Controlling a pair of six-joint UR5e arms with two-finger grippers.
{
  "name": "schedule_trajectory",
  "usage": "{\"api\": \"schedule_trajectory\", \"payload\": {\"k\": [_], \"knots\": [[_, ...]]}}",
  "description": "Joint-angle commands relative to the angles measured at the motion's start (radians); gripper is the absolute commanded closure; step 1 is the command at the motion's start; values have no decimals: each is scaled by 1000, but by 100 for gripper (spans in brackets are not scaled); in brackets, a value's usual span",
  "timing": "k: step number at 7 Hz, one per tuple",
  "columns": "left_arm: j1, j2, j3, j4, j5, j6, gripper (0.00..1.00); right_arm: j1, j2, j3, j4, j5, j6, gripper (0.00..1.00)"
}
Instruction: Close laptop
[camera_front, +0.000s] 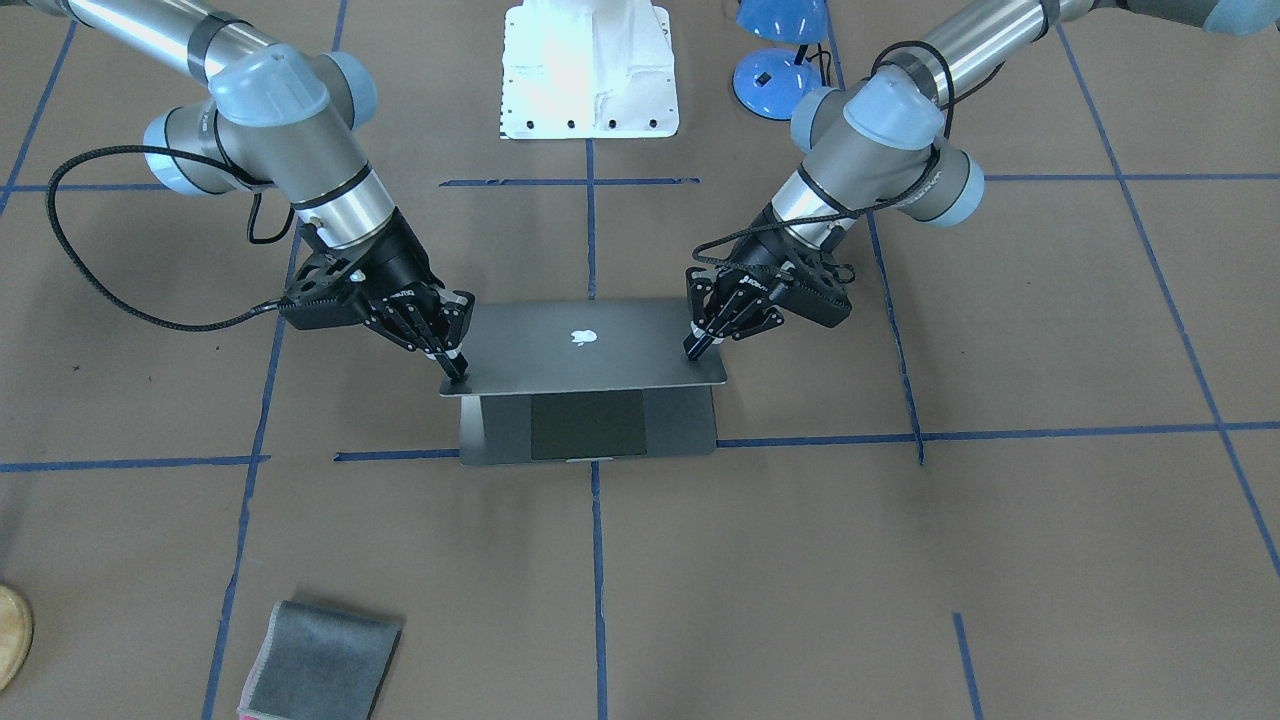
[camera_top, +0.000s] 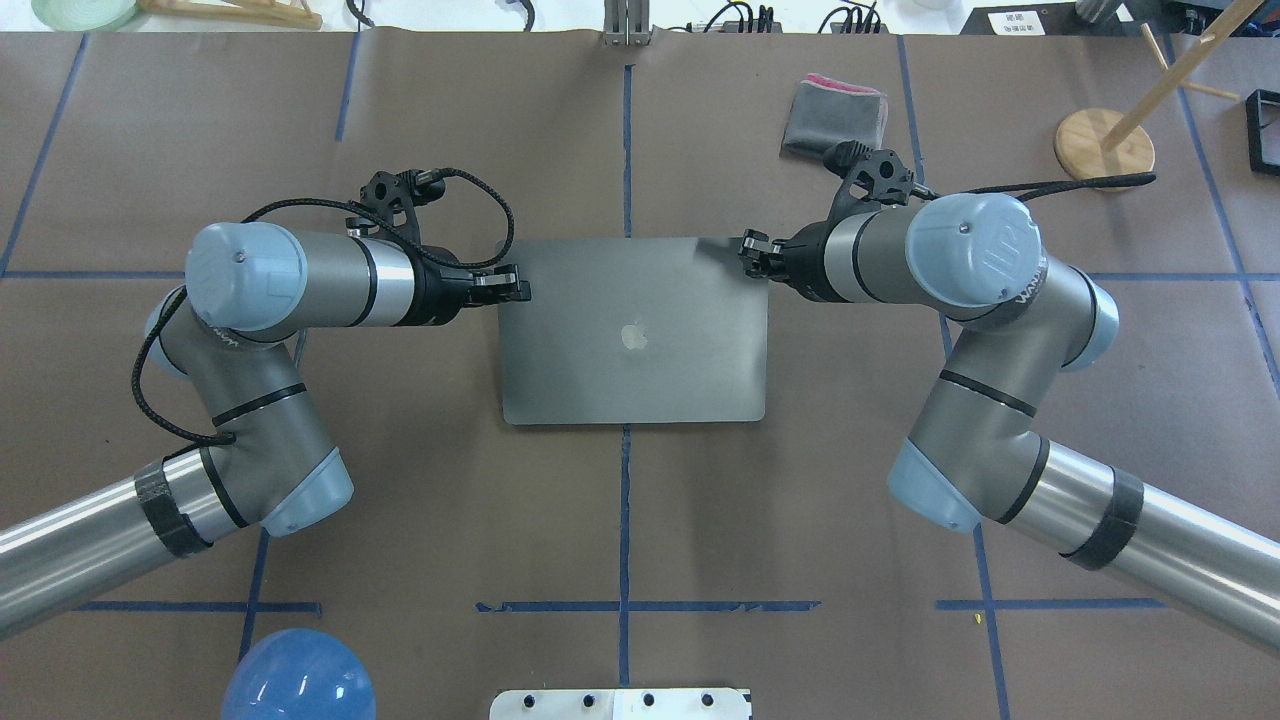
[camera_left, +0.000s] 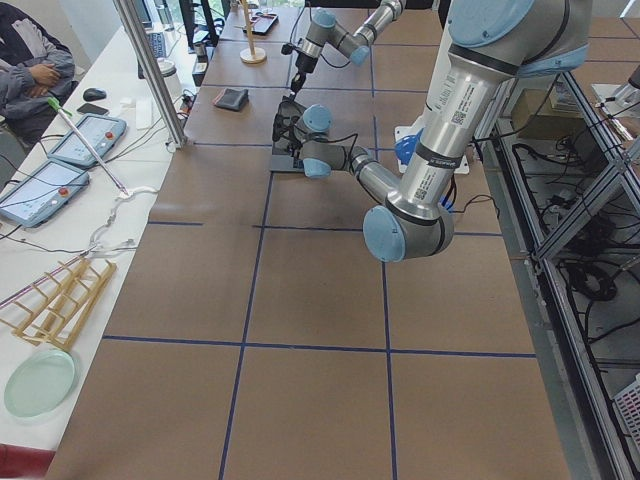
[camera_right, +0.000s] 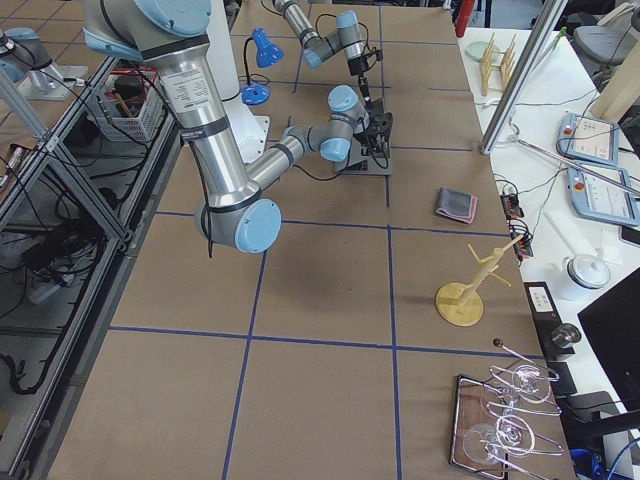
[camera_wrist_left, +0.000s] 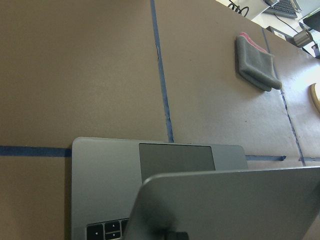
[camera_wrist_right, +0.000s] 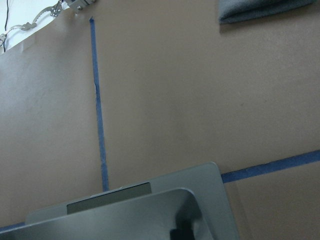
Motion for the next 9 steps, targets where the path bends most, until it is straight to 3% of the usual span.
{"api": "schedule_trajectory", "payload": {"k": [1,2,3,4,5,7,9], "knots": [[0,-59,134,0,0,50,100,-1,42,-113,-2,8,-3,96],[-2,-60,152,0,-2,58,100,-4,42,-118,-6,20,-4,95],[-2,-61,149,1,-11,58,98,-2,42,-115,-12,62,-6,87],[-19,-60,143,35,-47,57,43,16,54,-108,-56,113,-7,1],[-43,-57,124,96,-111,58,1,45,54,-89,-108,168,-23,0],[-161,-23,-7,403,-274,86,1,131,37,-26,-242,272,-155,0],[-262,31,-182,774,-339,443,0,249,-22,55,-416,363,-413,0]]}}
